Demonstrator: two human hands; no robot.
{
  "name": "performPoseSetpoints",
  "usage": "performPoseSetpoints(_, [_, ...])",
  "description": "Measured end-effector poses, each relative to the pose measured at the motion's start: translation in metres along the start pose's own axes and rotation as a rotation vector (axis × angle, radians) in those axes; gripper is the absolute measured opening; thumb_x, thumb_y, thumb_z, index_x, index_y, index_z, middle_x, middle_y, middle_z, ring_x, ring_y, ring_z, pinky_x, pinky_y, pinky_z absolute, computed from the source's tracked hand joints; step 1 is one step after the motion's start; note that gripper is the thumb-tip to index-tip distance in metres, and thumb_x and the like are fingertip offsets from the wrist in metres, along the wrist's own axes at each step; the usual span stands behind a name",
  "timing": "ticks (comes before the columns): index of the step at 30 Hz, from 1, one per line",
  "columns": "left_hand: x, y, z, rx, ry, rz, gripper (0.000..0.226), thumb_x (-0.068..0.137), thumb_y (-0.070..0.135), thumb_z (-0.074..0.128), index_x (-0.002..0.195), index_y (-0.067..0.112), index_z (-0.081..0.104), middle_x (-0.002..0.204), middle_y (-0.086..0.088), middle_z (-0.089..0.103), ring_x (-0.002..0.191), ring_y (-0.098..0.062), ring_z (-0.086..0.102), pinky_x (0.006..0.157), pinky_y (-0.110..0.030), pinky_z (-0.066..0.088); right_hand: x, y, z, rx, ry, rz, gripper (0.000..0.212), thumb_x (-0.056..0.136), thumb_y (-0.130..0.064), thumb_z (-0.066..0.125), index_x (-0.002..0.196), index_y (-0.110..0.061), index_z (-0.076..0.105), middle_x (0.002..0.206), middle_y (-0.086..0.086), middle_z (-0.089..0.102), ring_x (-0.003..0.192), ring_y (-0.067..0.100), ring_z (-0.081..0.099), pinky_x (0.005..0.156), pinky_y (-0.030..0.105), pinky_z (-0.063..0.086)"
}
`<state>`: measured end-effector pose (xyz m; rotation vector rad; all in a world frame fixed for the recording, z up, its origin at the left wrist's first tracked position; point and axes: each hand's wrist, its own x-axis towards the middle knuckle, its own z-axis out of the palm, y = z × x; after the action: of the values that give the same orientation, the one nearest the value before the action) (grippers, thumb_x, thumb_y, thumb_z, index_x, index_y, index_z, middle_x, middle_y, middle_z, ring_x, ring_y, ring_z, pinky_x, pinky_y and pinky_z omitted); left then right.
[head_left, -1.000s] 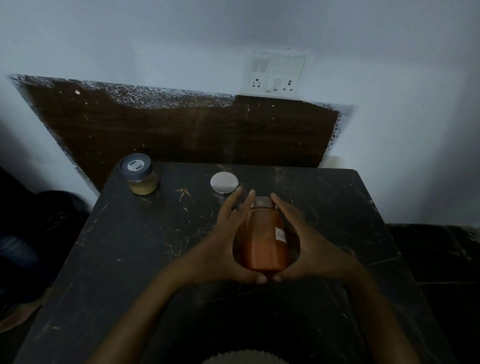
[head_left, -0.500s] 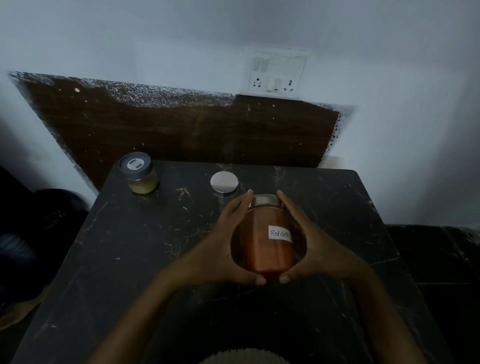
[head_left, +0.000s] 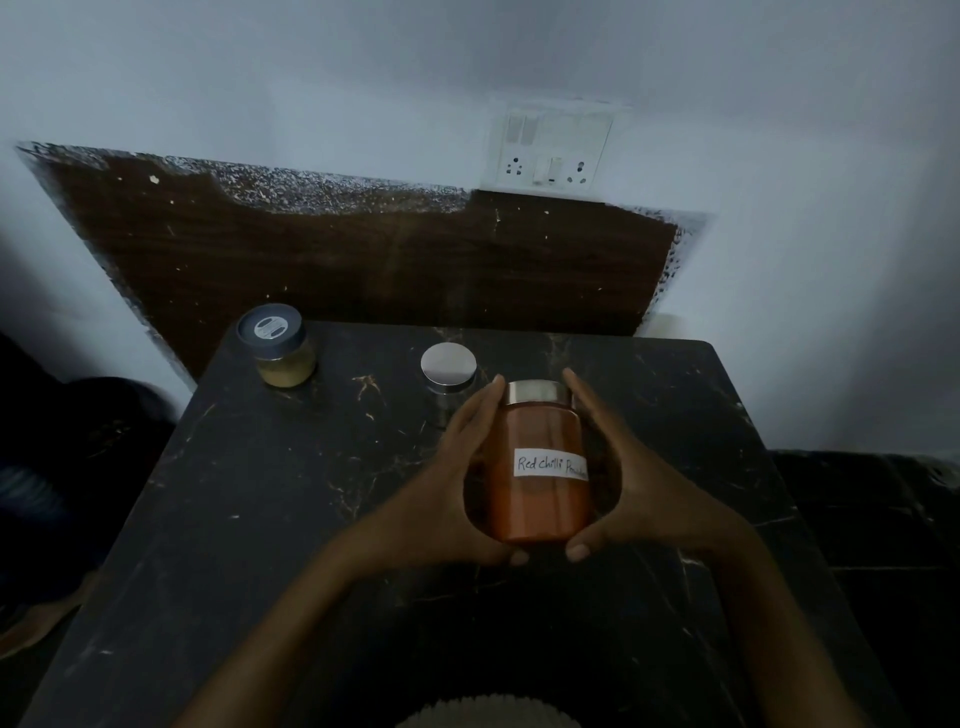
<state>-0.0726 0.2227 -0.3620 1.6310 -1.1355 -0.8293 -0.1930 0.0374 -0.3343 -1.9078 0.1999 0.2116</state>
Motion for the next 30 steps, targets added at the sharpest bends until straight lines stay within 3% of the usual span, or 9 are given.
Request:
performPoseSetpoints(3, [0.002, 0.0, 0.0, -0.031, -0.022, -0.07, 0.131, 0.048, 0.048, 0.08, 0.13, 0.061, -0.021, 0.154, 0.015, -0.011, 0.139, -0.012, 0.022, 0.107, -0.038, 0.039, 0.004, 0.0, 0.004, -0.017, 0.072, -0.041, 0.121, 0.041, -0.038, 0.084, 0.124, -0.072, 0.003, 0.138, -0.03, 0.018, 0.122, -0.002, 0.034, 0.085, 0.017, 0.044])
performPoseSetpoints(7, [0.009, 0.004, 0.0, -0.111, -0.068, -0.084, 0.125, 0.052, 0.039, 0.079, 0.122, 0.066, -0.021, 0.147, 0.016, 0.008, 0.121, 0.006, 0.035, 0.086, -0.01, 0.045, 0.005, 0.0, 0.005, -0.012, 0.115, -0.067, 0.119, 0.04, -0.038, 0.084, 0.122, -0.073, 0.005, 0.14, -0.026, 0.015, 0.123, 0.001, 0.033, 0.076, 0.013, 0.047])
performPoseSetpoints(12, [0.013, 0.009, -0.001, -0.176, -0.035, -0.048, 0.127, 0.055, 0.025, 0.085, 0.122, 0.071, -0.014, 0.149, 0.016, 0.012, 0.126, 0.002, 0.035, 0.089, -0.012, 0.046, 0.002, -0.007, 0.001, -0.016, 0.13, -0.099, 0.121, 0.041, -0.035, 0.085, 0.124, -0.071, 0.005, 0.143, -0.024, 0.013, 0.125, 0.001, 0.032, 0.08, 0.015, 0.047])
performPoseSetpoints(16, [0.022, 0.016, -0.007, -0.157, -0.06, -0.035, 0.132, 0.064, 0.009, 0.083, 0.138, 0.049, -0.019, 0.142, 0.022, 0.019, 0.128, 0.003, 0.037, 0.091, -0.013, 0.046, 0.0, -0.016, -0.006, -0.045, 0.177, -0.131, 0.126, 0.044, -0.025, 0.09, 0.123, -0.072, 0.005, 0.145, -0.022, 0.013, 0.127, 0.002, 0.032, 0.078, 0.015, 0.048])
performPoseSetpoints(19, [0.033, 0.028, -0.016, -0.107, -0.102, -0.02, 0.132, 0.065, 0.005, 0.081, 0.143, 0.033, -0.022, 0.138, 0.02, 0.026, 0.119, 0.017, 0.039, 0.083, -0.005, 0.043, -0.002, -0.025, -0.015, -0.075, 0.229, -0.178, 0.127, 0.045, -0.023, 0.091, 0.126, -0.07, 0.005, 0.143, -0.026, 0.013, 0.125, -0.001, 0.033, 0.075, 0.01, 0.049])
performPoseSetpoints(21, [0.042, 0.042, -0.02, -0.06, -0.099, 0.019, 0.132, 0.065, 0.004, 0.081, 0.141, 0.032, -0.023, 0.14, 0.017, 0.024, 0.115, 0.025, 0.036, 0.081, -0.001, 0.04, -0.001, -0.034, -0.022, -0.068, 0.252, -0.218, 0.127, 0.044, -0.024, 0.091, 0.128, -0.066, 0.007, 0.14, -0.031, 0.014, 0.124, -0.004, 0.035, 0.077, 0.008, 0.048])
performPoseSetpoints(24, [0.057, 0.063, -0.03, 0.029, -0.07, 0.118, 0.131, 0.067, 0.004, 0.08, 0.131, 0.041, -0.028, 0.128, 0.033, 0.013, 0.108, 0.036, 0.028, 0.082, 0.003, 0.036, 0.0, -0.05, -0.039, -0.079, 0.291, -0.268, 0.126, 0.046, -0.011, 0.09, 0.127, -0.062, 0.009, 0.136, -0.031, 0.019, 0.116, -0.018, 0.037, 0.077, 0.004, 0.045])
performPoseSetpoints(27, [0.075, 0.091, -0.046, 0.052, -0.045, 0.189, 0.132, 0.066, 0.013, 0.082, 0.132, 0.053, -0.026, 0.136, 0.034, 0.013, 0.119, 0.021, 0.035, 0.092, -0.007, 0.041, 0.0, -0.075, -0.063, -0.14, 0.346, -0.333, 0.123, 0.046, -0.015, 0.091, 0.124, -0.065, 0.01, 0.133, -0.035, 0.02, 0.109, -0.027, 0.036, 0.074, 0.002, 0.044])
performPoseSetpoints(30, [0.094, 0.131, -0.064, 0.079, -0.034, 0.305, 0.129, 0.067, 0.012, 0.082, 0.135, 0.057, -0.019, 0.136, 0.036, 0.019, 0.122, 0.012, 0.04, 0.089, -0.014, 0.046, 0.001, -0.108, -0.094, -0.196, 0.423, -0.415, 0.118, 0.049, -0.015, 0.089, 0.128, -0.057, 0.012, 0.126, -0.042, 0.022, 0.106, -0.029, 0.038, 0.072, 0.0, 0.043])
